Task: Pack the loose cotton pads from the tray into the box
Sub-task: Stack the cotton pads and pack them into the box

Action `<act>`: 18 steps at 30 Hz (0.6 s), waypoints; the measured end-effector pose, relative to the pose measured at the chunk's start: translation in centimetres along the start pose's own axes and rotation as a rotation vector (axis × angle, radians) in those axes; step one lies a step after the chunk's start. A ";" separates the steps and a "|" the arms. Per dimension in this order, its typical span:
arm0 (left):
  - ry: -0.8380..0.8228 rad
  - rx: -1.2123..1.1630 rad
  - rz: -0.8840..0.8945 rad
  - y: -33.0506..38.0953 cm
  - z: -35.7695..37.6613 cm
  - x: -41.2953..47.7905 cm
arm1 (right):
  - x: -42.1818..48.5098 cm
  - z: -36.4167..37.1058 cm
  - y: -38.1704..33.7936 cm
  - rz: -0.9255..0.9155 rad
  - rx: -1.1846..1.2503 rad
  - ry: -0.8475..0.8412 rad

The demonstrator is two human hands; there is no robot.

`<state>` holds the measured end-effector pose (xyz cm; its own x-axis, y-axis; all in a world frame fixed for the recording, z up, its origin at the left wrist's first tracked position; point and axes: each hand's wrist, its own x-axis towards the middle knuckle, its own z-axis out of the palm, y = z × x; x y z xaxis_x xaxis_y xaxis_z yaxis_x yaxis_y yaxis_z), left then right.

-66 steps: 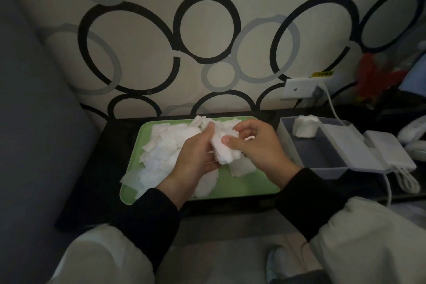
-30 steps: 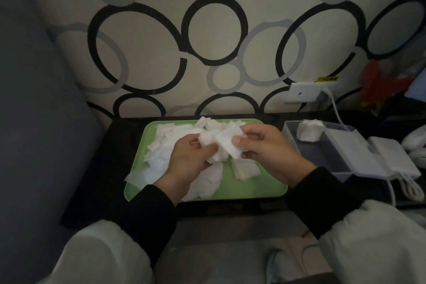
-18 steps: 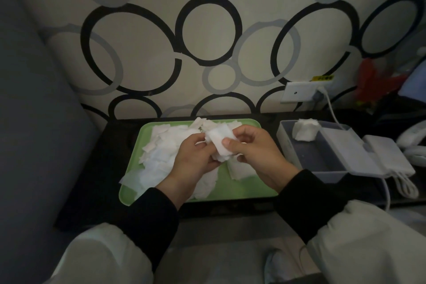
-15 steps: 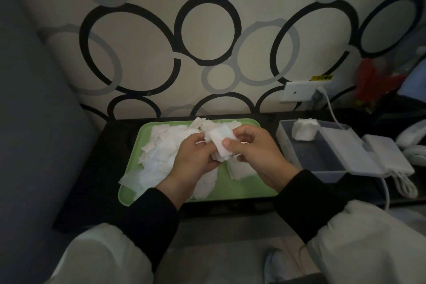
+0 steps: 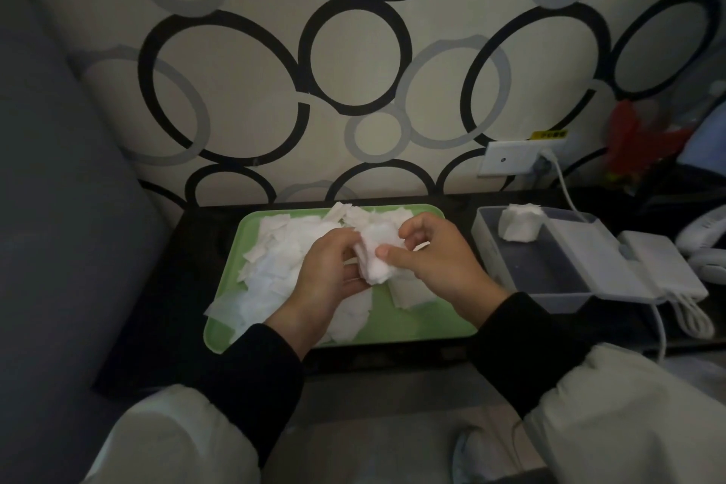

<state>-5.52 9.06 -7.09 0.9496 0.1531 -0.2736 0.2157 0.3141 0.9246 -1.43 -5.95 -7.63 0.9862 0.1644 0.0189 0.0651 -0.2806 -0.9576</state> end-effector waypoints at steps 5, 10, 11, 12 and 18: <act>-0.145 0.096 0.068 0.0 -0.5 -0.5 | -0.4 -0.5 -0.4 0.097 0.039 -0.125; -0.150 0.132 0.105 -0.7 -1.1 -0.4 | -0.6 -1.4 -0.5 0.196 0.225 -0.246; -0.151 0.142 0.108 -0.7 -1.2 -0.4 | -0.6 -1.6 -0.6 0.209 0.247 -0.249; -0.154 0.154 0.116 -0.7 -1.2 -0.4 | -0.6 -1.7 -0.7 0.207 0.239 -0.252; -0.182 0.357 0.246 -0.9 -0.8 -0.8 | -0.9 -2.0 -0.2 0.051 0.063 -0.242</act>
<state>-6.65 9.41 -7.94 0.9999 0.0056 -0.0138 0.0141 -0.0581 0.9982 -2.05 -7.99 -6.89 0.9223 0.3753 -0.0922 -0.0012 -0.2357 -0.9718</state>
